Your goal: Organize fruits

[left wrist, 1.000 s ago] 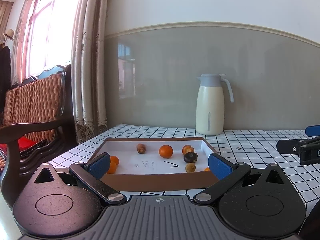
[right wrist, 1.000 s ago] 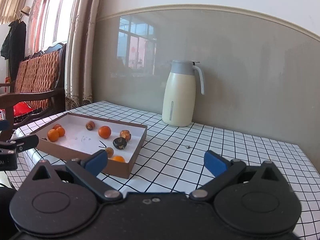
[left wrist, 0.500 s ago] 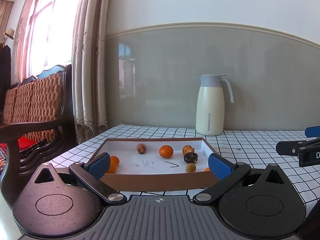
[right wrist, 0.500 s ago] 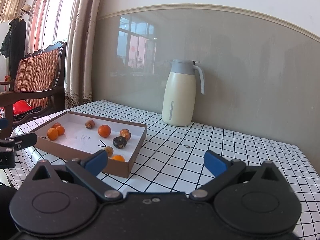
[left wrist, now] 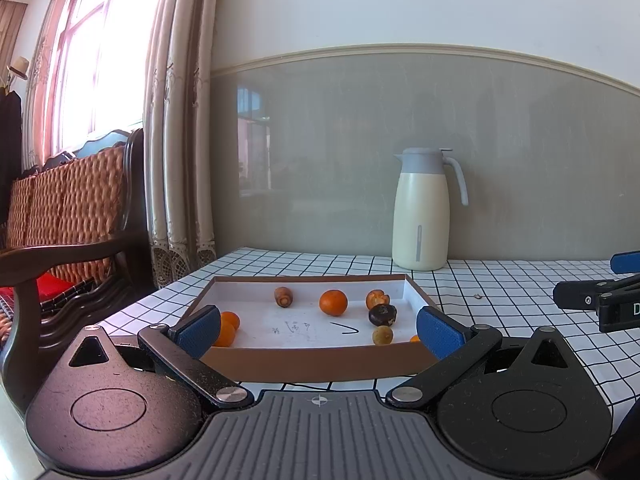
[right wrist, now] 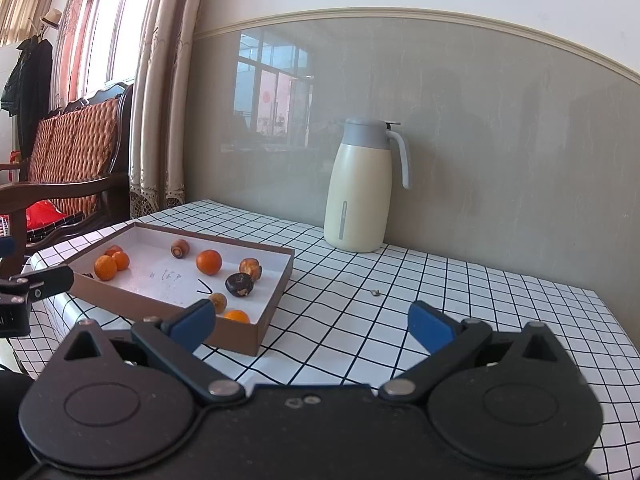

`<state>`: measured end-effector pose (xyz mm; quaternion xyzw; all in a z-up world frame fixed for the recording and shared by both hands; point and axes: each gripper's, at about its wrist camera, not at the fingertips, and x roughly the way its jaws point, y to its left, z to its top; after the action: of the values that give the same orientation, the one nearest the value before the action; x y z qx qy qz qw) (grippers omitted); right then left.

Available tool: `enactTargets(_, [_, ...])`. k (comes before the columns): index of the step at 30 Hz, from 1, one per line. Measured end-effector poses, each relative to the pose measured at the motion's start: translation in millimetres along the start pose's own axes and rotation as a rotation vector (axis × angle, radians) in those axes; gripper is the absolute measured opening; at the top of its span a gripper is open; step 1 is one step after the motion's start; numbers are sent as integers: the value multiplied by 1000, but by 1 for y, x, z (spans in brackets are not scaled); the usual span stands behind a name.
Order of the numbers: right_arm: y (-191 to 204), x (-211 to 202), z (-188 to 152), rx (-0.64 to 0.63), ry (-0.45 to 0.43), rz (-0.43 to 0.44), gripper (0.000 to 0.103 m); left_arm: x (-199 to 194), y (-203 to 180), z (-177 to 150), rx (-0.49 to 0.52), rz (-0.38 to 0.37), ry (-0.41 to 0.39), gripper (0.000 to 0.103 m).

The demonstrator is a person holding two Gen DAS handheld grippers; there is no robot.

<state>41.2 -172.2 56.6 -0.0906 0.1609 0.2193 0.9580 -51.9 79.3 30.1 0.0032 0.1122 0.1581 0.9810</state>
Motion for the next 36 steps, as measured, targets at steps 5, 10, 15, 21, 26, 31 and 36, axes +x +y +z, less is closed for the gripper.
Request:
enactTargets(5, [0, 0, 0, 0, 1, 0, 97, 0, -1, 0, -1, -1, 1, 103])
enactTargets(10, [0, 0, -1, -1, 0, -2, 97, 0, -1, 0, -1, 1, -1, 103])
enactTargets(15, [1, 0, -1, 1, 1, -2, 97, 1, -1, 0, 0, -2, 0, 103])
enactTargets(21, [1, 0, -2, -1, 2, -3, 97, 2, -2, 0, -1, 0, 0, 103])
enactTargets(26, [1, 0, -2, -1, 1, -2, 97, 2, 0, 0, 0, -1, -1, 103])
enactTargets(31, [1, 1, -2, -3, 1, -3, 97, 2, 0, -1, 2, -3, -1, 103])
enactTargets(36, [2, 1, -3, -3, 3, -3, 97, 2, 1, 0, -2, -2, -2, 103])
